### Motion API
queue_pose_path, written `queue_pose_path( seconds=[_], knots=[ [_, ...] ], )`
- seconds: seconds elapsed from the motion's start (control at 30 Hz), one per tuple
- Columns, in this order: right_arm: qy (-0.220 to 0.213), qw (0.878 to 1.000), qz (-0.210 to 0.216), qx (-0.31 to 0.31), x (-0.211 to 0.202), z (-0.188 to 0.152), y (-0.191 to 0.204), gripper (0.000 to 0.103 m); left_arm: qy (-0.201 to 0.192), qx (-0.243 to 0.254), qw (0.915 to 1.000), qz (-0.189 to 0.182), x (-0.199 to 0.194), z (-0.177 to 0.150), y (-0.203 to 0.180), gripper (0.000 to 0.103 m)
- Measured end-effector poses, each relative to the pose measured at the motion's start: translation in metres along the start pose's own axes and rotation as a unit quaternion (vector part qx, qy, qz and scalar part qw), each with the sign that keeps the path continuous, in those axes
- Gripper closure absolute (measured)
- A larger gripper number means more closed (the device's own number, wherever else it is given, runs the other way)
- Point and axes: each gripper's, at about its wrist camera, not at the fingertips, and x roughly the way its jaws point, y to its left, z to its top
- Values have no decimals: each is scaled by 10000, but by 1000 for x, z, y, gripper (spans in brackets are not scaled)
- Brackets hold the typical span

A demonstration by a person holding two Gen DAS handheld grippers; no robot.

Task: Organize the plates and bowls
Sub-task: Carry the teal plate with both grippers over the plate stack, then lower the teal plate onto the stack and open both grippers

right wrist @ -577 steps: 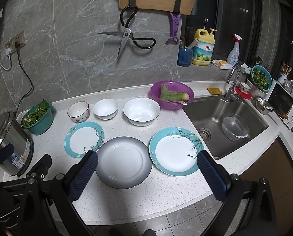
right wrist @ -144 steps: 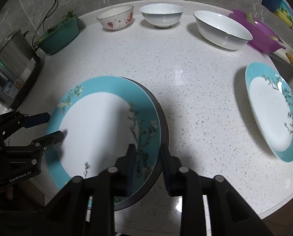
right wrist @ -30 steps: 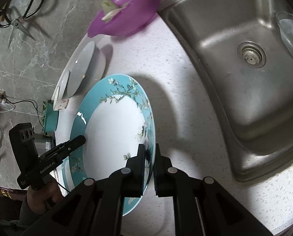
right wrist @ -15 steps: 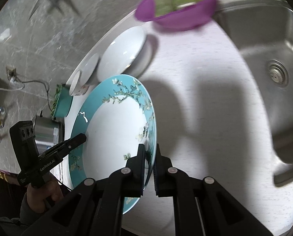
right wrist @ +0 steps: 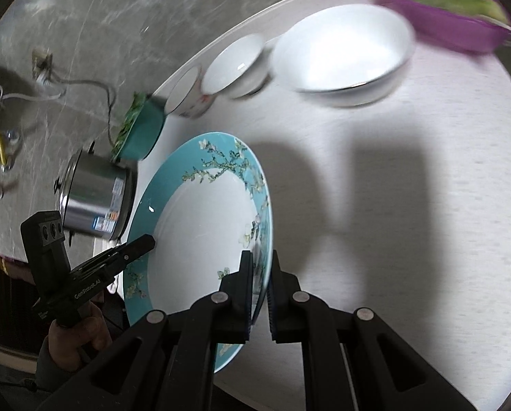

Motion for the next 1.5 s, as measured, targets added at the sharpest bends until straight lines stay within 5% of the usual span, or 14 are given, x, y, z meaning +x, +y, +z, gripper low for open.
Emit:
queue_pose_path(
  seconds=[0.33,0.63,1.1,1.5],
  knots=[
    [356,9984,38,-433,42,-7,49,92,-90,-425,9988,226,-31,-37,74,88],
    [580,9961,-121,-660,74,-26,71,92,14,-526,9981,321,-27,-67,102,87],
    [419,9934,-667,-835,81,-47,65,90,-6,-25,9990,447,-3,-73,84,86],
    [54,9731,-1479,-1768,86,-61,92,84,10,502,9962,707,12,-73,77,79]
  ],
)
